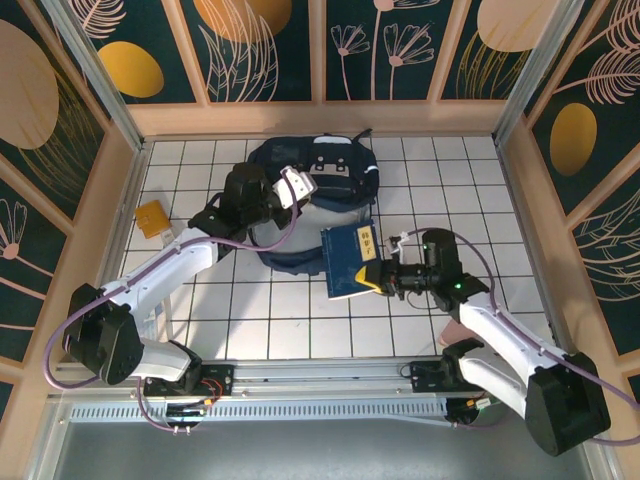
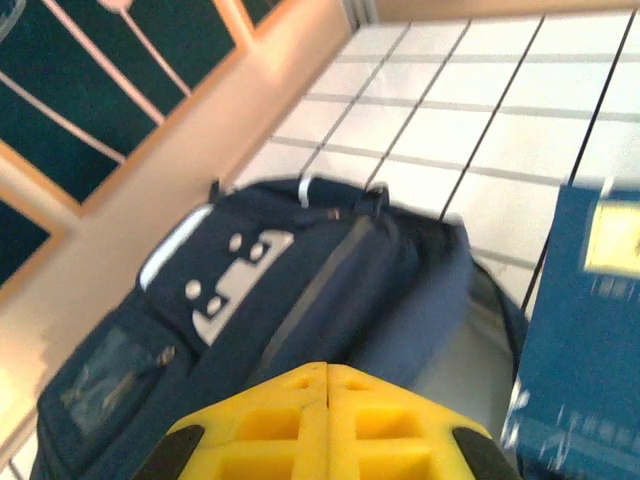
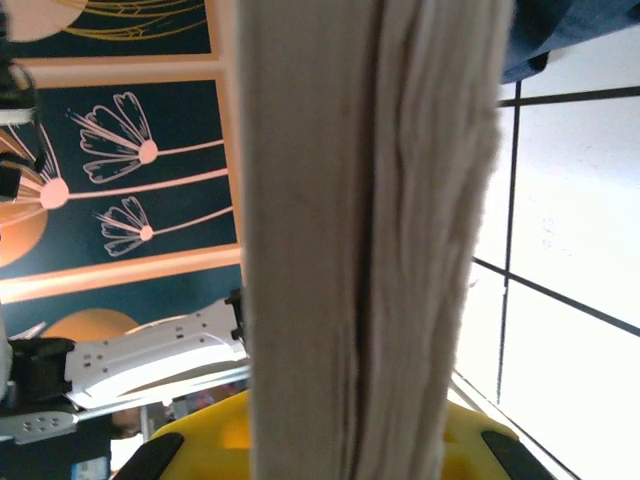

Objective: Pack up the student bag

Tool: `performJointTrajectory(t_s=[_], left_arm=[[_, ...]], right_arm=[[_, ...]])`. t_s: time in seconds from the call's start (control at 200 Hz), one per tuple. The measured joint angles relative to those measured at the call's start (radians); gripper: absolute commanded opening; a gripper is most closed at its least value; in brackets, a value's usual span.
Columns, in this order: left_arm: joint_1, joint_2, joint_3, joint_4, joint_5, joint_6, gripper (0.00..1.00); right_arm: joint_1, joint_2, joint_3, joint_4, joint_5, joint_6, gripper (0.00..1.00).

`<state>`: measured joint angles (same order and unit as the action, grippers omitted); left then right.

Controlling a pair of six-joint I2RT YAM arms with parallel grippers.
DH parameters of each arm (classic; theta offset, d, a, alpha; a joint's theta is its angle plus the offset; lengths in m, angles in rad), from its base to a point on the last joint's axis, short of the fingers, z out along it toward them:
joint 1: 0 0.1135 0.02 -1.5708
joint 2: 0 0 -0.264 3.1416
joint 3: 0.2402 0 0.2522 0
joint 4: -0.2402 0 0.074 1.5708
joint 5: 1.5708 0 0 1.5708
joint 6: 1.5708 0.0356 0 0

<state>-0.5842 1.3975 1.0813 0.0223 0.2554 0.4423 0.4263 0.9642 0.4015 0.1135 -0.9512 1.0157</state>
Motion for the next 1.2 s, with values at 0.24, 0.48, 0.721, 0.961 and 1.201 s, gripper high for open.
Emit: performJointTrajectory(t_s=[0.24, 0.48, 0.721, 0.961, 1.201], left_arm=[[-0.032, -0.004, 0.071, 0.138, 0.029, -0.136, 0.0], [-0.051, -0.012, 0.043, 0.025, 0.075, 0.042, 0.74], [-0.026, -0.016, -0.189, -0.052, -0.03, 0.211, 0.83], [0.048, 0.205, -0.042, -0.077, -0.035, 0.228, 0.89], [0.048, 0.336, 0.04, -0.098, 0.018, 0.261, 0.75]], right_arm=[[0.142, 0.188, 0.021, 0.209, 0.156, 0.188, 0.0], [0.113, 0.251, 0.101, 0.225, 0.223, 0.18, 0.0], [-0.016, 0.092, 0.101, 0.077, 0.267, 0.087, 0.0], [-0.059, 0.046, 0.101, 0.037, 0.277, 0.032, 0.0], [-0.08, 0.043, 0.102, -0.012, 0.278, -0.009, 0.0]])
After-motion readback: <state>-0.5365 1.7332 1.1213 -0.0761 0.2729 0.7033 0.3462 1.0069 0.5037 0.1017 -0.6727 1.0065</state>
